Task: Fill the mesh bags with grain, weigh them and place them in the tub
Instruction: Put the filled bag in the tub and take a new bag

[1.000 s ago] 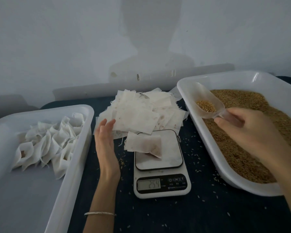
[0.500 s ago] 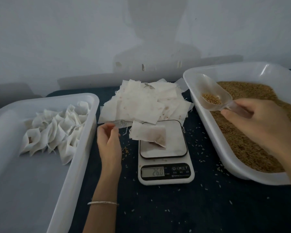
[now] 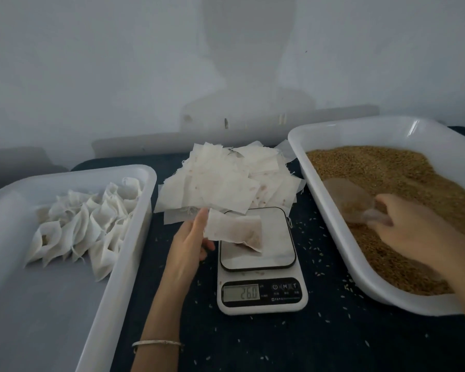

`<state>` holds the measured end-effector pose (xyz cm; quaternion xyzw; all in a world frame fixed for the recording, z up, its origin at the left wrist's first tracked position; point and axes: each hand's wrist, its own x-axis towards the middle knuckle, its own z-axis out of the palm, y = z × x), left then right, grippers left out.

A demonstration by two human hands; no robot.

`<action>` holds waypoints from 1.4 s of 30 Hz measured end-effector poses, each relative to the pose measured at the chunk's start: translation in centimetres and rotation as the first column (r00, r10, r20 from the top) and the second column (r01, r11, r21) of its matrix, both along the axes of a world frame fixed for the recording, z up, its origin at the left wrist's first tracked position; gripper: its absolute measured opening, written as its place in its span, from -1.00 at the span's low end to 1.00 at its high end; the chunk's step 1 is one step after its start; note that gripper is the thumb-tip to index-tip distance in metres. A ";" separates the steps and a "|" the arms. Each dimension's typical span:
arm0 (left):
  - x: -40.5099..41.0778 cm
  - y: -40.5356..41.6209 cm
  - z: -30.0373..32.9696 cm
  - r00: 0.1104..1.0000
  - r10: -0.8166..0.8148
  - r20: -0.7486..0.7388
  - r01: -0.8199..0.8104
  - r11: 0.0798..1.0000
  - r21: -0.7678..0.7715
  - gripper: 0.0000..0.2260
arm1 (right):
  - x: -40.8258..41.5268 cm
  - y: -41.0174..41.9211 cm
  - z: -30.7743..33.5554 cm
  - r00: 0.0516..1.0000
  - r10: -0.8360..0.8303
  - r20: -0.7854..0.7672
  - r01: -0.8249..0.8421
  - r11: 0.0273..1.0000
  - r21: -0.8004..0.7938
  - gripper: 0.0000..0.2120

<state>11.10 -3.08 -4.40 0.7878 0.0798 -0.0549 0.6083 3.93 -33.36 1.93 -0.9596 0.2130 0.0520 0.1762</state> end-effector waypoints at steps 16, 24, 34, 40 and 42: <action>3.3 0.7 13.2 0.923 -0.145 0.357 0.036 0.955 0.295 -0.82 | 4.1 8.7 6.0 0.863 0.301 0.406 -0.304 0.951 -0.057 -0.63; 3.9 13.8 15.6 0.957 -0.053 0.287 -0.097 0.870 0.483 -0.84 | 11.7 15.2 0.8 0.892 0.445 0.081 -0.446 0.895 -0.014 -0.65; 3.8 16.7 4.8 0.967 -0.241 -0.081 0.153 0.299 0.942 -0.81 | 13.1 17.1 -4.4 0.939 0.335 0.083 -0.323 0.938 -0.124 -0.51; 4.2 15.5 6.1 0.943 -0.323 -0.073 0.183 0.323 0.928 -0.91 | 13.3 16.5 -4.3 0.908 0.296 0.296 -0.262 0.953 -0.150 -0.83; 4.2 13.5 8.1 0.942 -0.306 0.138 0.064 0.568 0.820 -0.94 | 13.1 16.0 -3.7 0.864 0.214 0.456 -0.215 0.975 -0.049 -0.76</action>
